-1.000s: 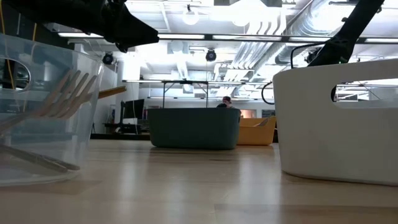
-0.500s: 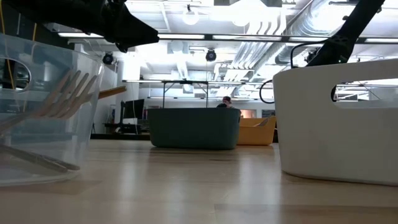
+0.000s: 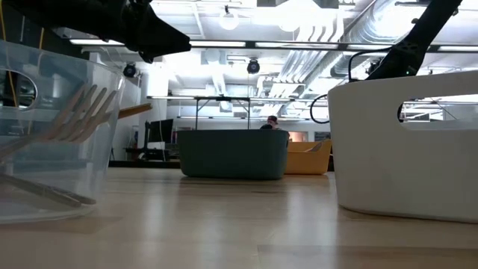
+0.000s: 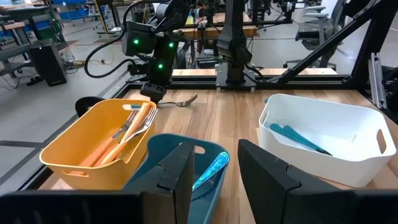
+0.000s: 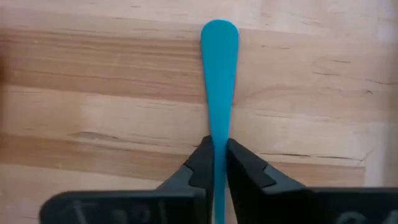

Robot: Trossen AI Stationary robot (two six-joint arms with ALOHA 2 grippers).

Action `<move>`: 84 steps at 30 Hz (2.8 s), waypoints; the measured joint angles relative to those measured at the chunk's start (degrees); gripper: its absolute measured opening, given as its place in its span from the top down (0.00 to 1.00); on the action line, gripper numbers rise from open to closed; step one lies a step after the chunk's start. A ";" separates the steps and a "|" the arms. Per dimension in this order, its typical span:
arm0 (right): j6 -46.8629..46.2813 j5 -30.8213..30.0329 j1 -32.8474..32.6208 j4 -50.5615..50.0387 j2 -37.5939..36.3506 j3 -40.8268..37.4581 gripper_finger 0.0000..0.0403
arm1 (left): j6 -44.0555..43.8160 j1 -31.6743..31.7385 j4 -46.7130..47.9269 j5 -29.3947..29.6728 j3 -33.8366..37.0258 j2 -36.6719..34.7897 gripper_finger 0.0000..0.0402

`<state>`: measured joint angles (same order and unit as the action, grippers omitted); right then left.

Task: Sort silverware by color (type)
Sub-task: Put the blue-black fork into the white bin

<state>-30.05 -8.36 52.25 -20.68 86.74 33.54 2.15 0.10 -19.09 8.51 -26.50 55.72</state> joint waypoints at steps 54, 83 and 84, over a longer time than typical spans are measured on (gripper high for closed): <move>-1.42 -8.88 -4.40 -12.25 -6.26 -0.41 0.56 | -1.49 0.00 0.83 0.00 0.00 -0.02 0.71; 6.62 15.43 1.29 -15.10 -4.59 -0.35 0.93 | -1.49 -0.02 0.89 0.00 0.00 -0.01 0.71; 6.07 14.88 0.65 -15.00 -4.59 -0.35 0.94 | -1.51 -0.01 0.87 0.00 0.00 -0.01 0.71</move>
<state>-23.98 6.52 52.90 -35.68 82.15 33.19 0.64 0.09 -18.22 8.51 -26.50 55.71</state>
